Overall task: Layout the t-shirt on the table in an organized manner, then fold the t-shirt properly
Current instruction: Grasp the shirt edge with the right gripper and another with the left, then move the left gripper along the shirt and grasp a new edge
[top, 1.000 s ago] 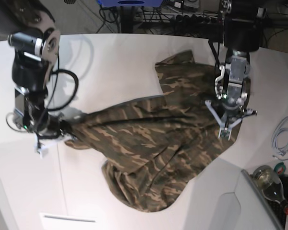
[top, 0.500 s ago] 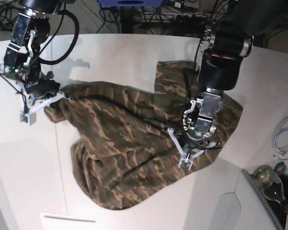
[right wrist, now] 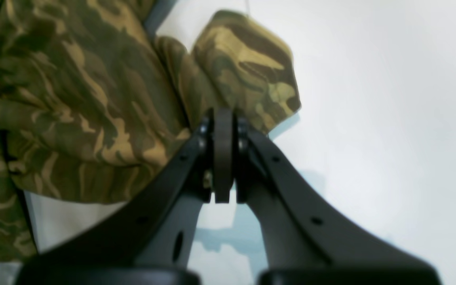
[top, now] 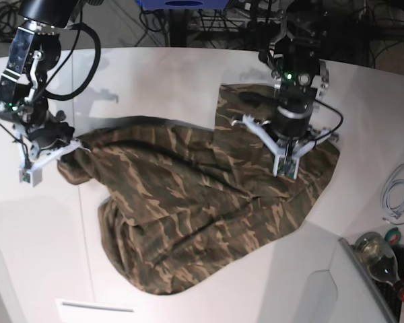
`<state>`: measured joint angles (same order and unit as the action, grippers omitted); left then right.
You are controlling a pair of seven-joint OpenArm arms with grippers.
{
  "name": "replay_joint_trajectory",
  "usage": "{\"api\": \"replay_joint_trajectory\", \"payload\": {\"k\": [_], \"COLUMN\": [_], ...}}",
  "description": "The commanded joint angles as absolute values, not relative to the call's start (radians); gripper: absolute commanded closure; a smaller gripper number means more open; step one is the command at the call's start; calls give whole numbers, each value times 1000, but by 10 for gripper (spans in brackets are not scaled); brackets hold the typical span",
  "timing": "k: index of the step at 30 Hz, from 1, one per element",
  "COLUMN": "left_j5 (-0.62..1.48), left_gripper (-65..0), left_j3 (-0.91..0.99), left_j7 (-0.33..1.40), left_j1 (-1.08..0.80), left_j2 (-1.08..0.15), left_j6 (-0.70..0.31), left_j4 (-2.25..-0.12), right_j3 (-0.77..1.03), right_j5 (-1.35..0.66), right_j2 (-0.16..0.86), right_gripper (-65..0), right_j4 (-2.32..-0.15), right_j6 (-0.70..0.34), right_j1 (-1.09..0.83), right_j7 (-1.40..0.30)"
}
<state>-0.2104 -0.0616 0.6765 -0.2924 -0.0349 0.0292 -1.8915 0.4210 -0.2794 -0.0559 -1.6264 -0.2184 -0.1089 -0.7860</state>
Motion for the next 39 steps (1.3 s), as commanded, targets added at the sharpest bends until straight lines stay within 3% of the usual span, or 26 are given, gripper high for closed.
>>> {"api": "replay_joint_trajectory", "payload": {"k": [1, 8, 11, 12, 14, 15, 19, 22, 24, 32, 37, 39], "left_j5": [-200, -200, -202, -202, -202, -208, -415, -604, -677, -716, -717, -717], "left_gripper": [0, 0, 0, -43, -194, -221, -189, -189, -191, -201, -397, -400], "left_j3": [-76, -91, -130, -150, -211, -239, -354, -406, -403, -415, -417, -417], "left_j7": [656, 400, 400, 400, 398, 398, 400, 401, 401, 493, 521, 522], "left_j1": [-306, -406, -409, -409, -407, -406, -404, -407, -409, -384, -389, -389], "left_j2": [-28, -47, -81, -99, -125, -139, -136, -77, -44, -12, -13, -13], "left_j6": [24, 24, 24, 24, 24, 24, 59, 147, 150, 148, 148, 148], "left_j4": [-1906, -1801, -1744, -1728, -1701, -1696, -1672, -1613, -1581, -1538, -1586, -1596], "right_j3": [420, 420, 420, 420, 420, 420, 420, 420, 421, 421, 421, 421], "right_j5": [-288, -292, -292, -292, -294, -294, -294, -294, -294, -294, -294, -295], "right_j2": [-54, -61, -61, -61, -61, -61, -62, -62, -62, -62, -62, -62], "right_gripper": [0, 0, 0, 0, 0, 0, 0, 0, 0, 0, 0, 0], "right_j4": [-1629, -1604, -1606, -1606, -1606, -1606, -1606, -1606, -1609, -1607, -1606, -1606], "right_j6": [-223, -225, -228, -231, -232, -232, -232, -232, -232, -234, -234, -234], "right_j1": [-96, -102, -105, -110, -119, -119, -122, -127, -133, -142, -142, -142], "right_j7": [-769, -769, -769, -769, -769, -769, -769, -769, -769, -769, -769, -769]}}
